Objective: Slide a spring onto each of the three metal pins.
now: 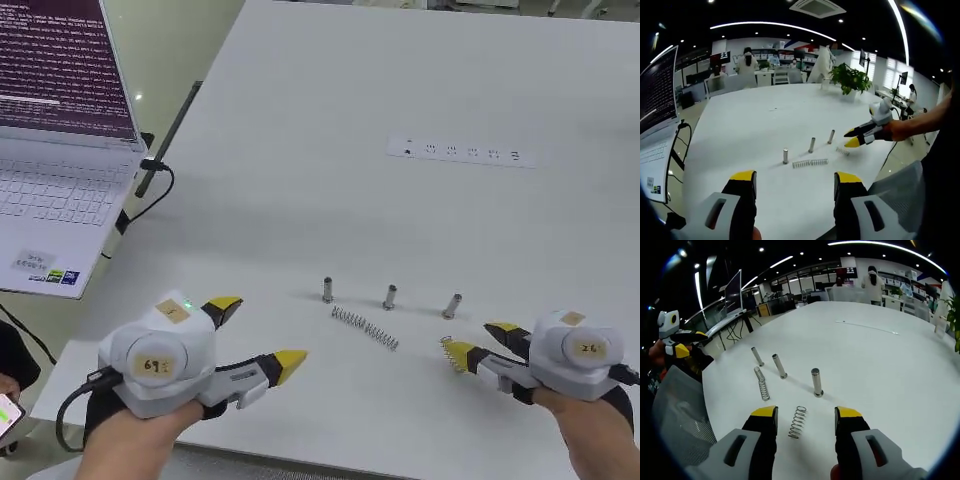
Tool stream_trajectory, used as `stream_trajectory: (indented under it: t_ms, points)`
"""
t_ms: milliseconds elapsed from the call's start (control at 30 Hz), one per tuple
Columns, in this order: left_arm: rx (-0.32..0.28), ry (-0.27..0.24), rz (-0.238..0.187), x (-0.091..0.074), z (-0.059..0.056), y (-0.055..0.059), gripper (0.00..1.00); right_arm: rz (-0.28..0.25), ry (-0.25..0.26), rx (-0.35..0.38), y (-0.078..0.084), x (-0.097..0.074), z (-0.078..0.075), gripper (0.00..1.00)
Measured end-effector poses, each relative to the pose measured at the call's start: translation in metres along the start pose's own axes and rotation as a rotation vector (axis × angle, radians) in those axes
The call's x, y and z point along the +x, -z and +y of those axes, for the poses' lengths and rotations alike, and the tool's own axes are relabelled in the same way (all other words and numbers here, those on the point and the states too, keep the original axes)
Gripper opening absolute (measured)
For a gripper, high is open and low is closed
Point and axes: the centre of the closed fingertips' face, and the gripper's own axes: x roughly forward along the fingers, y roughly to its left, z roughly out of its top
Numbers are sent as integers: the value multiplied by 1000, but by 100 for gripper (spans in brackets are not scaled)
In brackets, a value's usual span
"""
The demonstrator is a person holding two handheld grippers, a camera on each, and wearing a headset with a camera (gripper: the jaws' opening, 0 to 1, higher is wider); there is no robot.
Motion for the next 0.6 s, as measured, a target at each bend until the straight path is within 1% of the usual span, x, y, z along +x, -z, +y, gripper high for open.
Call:
stream_trajectory:
  t_ms: [133,400,600]
  points:
    - [-1,4,-3,1,-1,-2,58,-1,-10,-3,0,-5,1,45]
    - [1,12,-4,5,-2,-4,59,0,-44,-33,0,-14,15,50]
    - [2,18,-9,5,-3,-5,59,-4,-55,-50,-2,-20,22,51]
